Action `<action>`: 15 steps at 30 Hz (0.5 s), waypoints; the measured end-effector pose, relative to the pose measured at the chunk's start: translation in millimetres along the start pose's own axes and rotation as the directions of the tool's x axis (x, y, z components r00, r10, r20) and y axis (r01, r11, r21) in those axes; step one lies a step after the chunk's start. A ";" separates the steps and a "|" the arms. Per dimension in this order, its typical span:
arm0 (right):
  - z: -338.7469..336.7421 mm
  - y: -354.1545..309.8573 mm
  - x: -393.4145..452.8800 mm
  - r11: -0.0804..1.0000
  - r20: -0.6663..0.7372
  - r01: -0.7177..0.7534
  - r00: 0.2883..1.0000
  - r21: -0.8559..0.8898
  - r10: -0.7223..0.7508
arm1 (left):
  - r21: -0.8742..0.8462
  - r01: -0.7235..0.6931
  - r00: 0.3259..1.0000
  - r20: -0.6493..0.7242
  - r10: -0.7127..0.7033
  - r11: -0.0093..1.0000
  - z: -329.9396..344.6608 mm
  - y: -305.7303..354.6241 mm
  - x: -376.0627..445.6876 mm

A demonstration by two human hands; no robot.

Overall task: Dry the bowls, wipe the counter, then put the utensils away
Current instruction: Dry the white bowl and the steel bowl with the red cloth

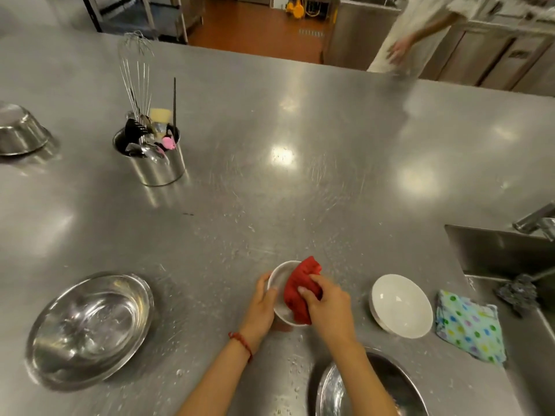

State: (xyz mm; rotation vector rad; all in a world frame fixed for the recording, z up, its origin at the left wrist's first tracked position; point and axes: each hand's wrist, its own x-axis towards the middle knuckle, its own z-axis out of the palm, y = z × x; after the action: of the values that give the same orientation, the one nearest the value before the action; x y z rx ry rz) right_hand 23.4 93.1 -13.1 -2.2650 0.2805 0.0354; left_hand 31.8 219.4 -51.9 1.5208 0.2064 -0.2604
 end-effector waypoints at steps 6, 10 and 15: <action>13.8 -4.5 -4.0 0.951 0.127 0.163 0.983 -0.264 -0.133 | 0.076 -0.069 0.998 0.003 0.069 0.995 14.2 -1.7 -8.3; 4.8 -7.2 -3.3 0.905 0.203 0.077 0.979 -0.418 0.011 | 0.091 -0.114 0.991 -0.056 0.119 0.989 16.2 -0.6 -14.4; -15.4 -1.7 -12.1 0.967 0.412 0.183 0.906 -0.177 -0.096 | 0.060 -0.111 0.989 -0.094 0.116 0.992 27.0 -4.9 -29.1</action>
State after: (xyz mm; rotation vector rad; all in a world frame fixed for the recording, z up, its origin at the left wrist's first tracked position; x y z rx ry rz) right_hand 10.9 84.8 -0.3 -2.4170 -0.1133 0.4708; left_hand 1.8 193.4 -47.0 1.5954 0.1903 -0.1017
